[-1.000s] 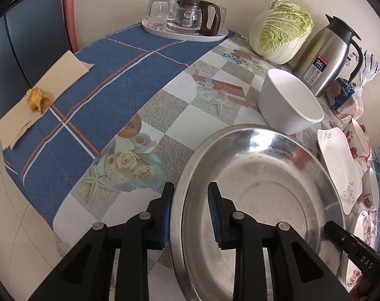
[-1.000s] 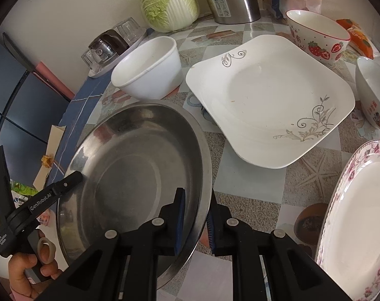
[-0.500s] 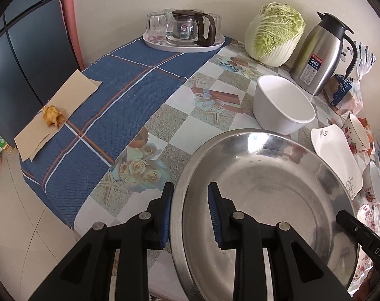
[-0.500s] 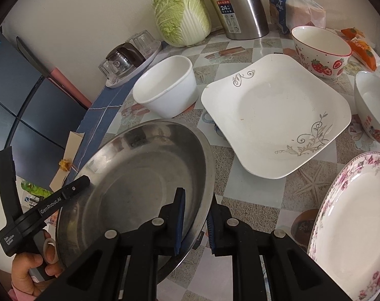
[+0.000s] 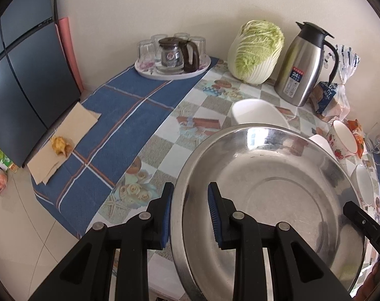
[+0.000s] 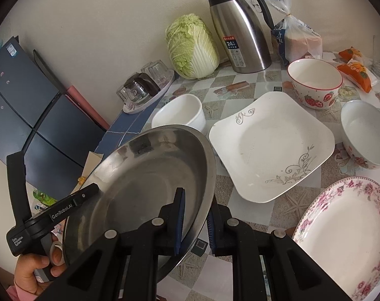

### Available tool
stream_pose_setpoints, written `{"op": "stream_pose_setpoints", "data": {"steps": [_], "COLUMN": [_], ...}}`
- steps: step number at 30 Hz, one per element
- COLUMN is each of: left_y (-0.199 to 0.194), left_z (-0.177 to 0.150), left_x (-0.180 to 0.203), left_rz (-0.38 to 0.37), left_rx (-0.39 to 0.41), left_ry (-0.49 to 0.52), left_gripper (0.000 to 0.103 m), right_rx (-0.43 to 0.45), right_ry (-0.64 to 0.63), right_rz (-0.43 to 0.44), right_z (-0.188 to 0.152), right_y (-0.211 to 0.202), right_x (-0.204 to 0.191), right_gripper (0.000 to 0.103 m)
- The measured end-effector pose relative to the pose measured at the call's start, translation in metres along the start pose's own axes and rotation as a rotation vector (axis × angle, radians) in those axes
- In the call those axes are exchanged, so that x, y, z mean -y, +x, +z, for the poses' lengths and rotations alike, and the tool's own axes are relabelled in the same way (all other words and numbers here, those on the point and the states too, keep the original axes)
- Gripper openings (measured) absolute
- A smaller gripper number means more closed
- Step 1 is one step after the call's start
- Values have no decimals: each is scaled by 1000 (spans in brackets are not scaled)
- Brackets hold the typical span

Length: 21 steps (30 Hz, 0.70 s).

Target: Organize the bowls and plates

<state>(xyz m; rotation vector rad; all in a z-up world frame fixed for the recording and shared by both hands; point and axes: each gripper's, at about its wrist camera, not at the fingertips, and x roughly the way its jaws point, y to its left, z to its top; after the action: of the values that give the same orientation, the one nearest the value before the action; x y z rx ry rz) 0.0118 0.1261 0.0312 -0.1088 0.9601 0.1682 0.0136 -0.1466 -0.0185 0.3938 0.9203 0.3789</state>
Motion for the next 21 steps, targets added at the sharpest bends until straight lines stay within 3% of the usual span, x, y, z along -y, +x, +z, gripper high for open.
{"op": "stream_pose_setpoints", "data": {"steps": [12, 21], "left_y": [-20, -18], "left_z": [36, 50], "left_x": [61, 124], "left_rz": [-55, -131], "left_rx": [51, 66], "left_ry": [67, 125], "left_gripper": [28, 28], "right_rx": [154, 276], "right_ry": [56, 129], "right_rz": [24, -25], "right_z": [21, 33], "right_y": [-47, -85], "right_x": [29, 71], "right_gripper": [18, 18]}}
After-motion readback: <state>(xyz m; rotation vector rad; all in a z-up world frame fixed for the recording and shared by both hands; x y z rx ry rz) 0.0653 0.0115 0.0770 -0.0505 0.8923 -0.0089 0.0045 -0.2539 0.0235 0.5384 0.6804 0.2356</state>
